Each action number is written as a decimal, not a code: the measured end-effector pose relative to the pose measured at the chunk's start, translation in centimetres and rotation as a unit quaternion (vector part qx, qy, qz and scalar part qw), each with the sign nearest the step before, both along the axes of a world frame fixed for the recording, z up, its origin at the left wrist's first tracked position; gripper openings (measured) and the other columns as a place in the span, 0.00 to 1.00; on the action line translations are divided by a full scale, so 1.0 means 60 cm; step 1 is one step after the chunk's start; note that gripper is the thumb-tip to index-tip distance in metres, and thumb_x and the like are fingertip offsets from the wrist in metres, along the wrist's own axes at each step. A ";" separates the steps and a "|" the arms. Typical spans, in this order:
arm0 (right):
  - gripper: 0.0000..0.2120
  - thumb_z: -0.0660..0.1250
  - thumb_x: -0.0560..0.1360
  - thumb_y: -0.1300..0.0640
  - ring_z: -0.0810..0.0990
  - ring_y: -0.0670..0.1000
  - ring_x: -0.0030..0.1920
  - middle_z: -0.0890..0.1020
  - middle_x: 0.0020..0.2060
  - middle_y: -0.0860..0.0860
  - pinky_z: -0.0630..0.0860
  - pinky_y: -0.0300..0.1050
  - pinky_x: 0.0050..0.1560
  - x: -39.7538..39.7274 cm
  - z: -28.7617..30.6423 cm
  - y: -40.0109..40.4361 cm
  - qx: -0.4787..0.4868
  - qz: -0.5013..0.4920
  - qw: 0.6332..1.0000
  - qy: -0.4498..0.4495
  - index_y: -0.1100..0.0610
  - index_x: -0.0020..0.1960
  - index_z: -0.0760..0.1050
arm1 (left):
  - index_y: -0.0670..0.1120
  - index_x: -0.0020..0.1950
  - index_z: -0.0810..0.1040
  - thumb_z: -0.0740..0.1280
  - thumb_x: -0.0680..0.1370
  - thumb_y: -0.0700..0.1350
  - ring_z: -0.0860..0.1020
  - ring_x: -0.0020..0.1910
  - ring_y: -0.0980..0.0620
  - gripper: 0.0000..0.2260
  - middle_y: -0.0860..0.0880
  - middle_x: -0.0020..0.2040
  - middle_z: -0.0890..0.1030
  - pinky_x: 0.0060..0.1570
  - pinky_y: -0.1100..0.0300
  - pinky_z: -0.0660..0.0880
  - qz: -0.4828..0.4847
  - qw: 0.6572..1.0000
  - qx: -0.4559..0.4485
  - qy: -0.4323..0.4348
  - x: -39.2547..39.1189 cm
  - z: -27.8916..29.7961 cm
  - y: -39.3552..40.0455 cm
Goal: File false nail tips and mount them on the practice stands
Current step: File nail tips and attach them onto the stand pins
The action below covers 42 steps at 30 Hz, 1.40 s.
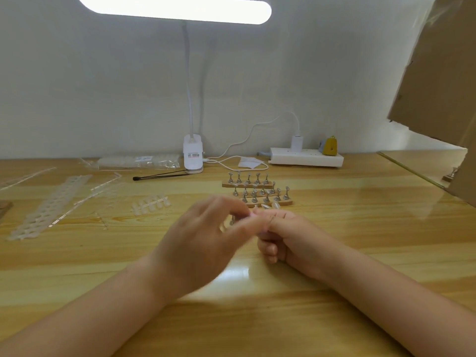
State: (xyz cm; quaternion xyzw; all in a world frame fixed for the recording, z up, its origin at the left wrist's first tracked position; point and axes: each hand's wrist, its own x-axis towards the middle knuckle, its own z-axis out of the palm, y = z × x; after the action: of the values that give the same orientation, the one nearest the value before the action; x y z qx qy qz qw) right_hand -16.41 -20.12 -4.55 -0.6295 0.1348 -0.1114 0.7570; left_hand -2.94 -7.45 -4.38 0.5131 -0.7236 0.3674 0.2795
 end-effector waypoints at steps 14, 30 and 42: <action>0.12 0.62 0.78 0.52 0.67 0.45 0.25 0.68 0.29 0.50 0.68 0.37 0.26 0.001 -0.003 -0.001 -0.018 0.006 1.000 -0.010 0.55 0.41 0.79 | 0.49 0.57 0.73 0.63 0.78 0.37 0.76 0.43 0.47 0.10 0.47 0.50 0.75 0.46 0.55 0.76 -0.026 0.999 0.029 -0.005 -0.010 -0.008 -0.002; 0.11 0.64 0.77 0.51 0.68 0.45 0.24 0.68 0.26 0.48 0.67 0.37 0.24 0.001 -0.003 0.002 -0.023 -0.026 0.999 -0.004 0.58 0.42 0.76 | 0.48 0.59 0.76 0.67 0.76 0.36 0.77 0.44 0.47 0.13 0.45 0.49 0.78 0.51 0.58 0.73 0.004 1.000 0.003 0.029 -0.002 -0.004 0.002; 0.13 0.61 0.79 0.53 0.68 0.45 0.25 0.70 0.29 0.51 0.68 0.36 0.25 -0.001 0.001 0.004 -0.036 0.002 0.999 0.000 0.63 0.50 0.77 | 0.49 0.58 0.73 0.62 0.78 0.36 0.73 0.46 0.49 0.12 0.47 0.51 0.72 0.50 0.59 0.71 -0.021 1.000 0.014 -0.011 -0.025 -0.015 -0.003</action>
State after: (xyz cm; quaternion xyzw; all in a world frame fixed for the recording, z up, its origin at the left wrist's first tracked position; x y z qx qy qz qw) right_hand -16.50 -19.90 -4.50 -0.6570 0.1289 -0.1145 0.7339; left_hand -4.42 -7.60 -5.29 0.4978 -0.7422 0.3572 0.2716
